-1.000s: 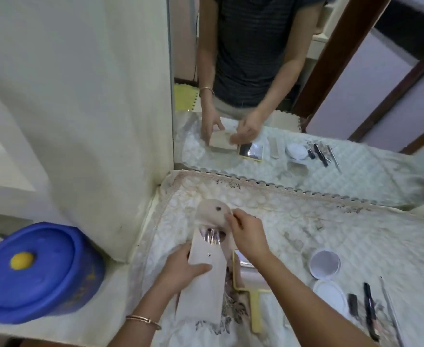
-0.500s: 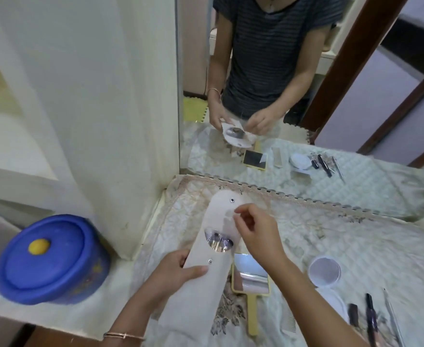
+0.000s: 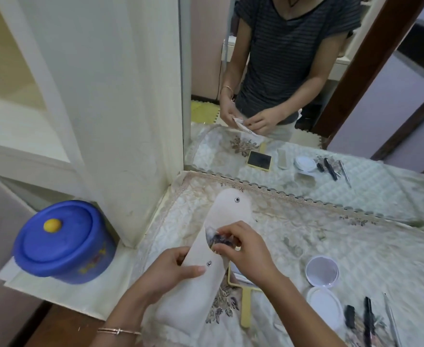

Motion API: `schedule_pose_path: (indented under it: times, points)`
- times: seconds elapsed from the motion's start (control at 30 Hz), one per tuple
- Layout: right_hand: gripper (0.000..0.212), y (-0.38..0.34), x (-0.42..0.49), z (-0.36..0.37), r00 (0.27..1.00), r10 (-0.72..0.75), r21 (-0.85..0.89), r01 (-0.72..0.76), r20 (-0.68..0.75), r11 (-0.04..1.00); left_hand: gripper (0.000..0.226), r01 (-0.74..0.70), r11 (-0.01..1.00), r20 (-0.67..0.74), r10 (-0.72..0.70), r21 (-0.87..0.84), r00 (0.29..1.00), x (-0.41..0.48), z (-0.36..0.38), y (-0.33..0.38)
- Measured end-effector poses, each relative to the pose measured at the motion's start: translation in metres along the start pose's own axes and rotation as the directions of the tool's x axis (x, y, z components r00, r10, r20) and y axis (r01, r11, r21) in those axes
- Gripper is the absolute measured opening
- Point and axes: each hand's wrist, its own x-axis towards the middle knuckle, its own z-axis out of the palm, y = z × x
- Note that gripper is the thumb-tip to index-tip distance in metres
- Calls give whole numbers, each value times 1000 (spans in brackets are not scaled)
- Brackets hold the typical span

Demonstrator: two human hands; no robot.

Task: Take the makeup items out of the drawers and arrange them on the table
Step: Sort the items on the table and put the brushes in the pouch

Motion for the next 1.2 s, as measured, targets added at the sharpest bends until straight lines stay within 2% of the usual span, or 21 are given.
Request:
schedule_pose_path:
  times: [0.07,0.13,0.2,0.3,0.4,0.53,0.6,0.67,0.77,0.83,0.9,0.97,1.0,1.03,1.07,1.13,1.2]
  points:
    - [15,1,-2,2,999,-13,70,15,-33,997,27,-3,1000,-4,3,-4,1000,-4,0,2]
    - [28,4,-2,3,999,-16,102,20,-37,995,20,-3,1000,-7,3,4,1000,-7,0,2]
    - [33,3,0,3,1000,-7,106,6,7,994,20,-10,1000,-18,11,29,1000,-10,1,2]
    - [28,1,4,2,998,45,227,-52,37,973,29,-14,998,-54,17,65,998,-14,-1,3]
    - [22,1,13,-3,992,117,361,-123,38,924,26,-8,990,-75,18,140,997,-17,-9,5]
    - [20,3,28,-16,977,212,608,-168,-1,776,14,10,972,-81,9,235,997,-24,-21,1]
    - [22,4,36,-26,960,268,727,-130,-77,675,7,31,950,-86,-4,310,996,-30,-26,-3]
    - [24,8,44,-37,926,328,770,-69,-187,635,11,57,938,-165,1,343,986,-36,-35,-10]
    - [25,18,53,-47,905,339,702,-67,-256,709,15,110,931,-376,31,347,926,-40,-48,-21]
    - [24,28,56,-37,925,353,636,-186,-145,749,6,145,916,-494,65,375,867,-42,-51,-22]
    - [24,39,53,-14,925,376,484,-352,52,801,9,136,928,-551,85,347,830,-43,-50,-23]
    - [23,49,48,10,896,409,330,-444,171,833,5,125,954,-563,53,273,825,-45,-48,-24]
    - [19,52,47,20,891,419,256,-453,176,854,5,122,967,-557,24,224,830,-47,-47,-26]
    - [11,53,47,29,897,411,159,-435,160,886,10,113,979,-541,-2,172,841,-49,-47,-28]
    - [13,53,47,35,909,395,24,-402,133,915,18,97,989,-518,-24,115,855,-50,-46,-30]
    - [33,50,47,44,946,305,-201,-280,105,939,32,69,997,-492,-70,-21,868,-50,-46,-33]
    - [33,34,43,48,982,166,-191,-148,85,970,28,57,992,-476,-105,-115,873,-47,-46,-35]
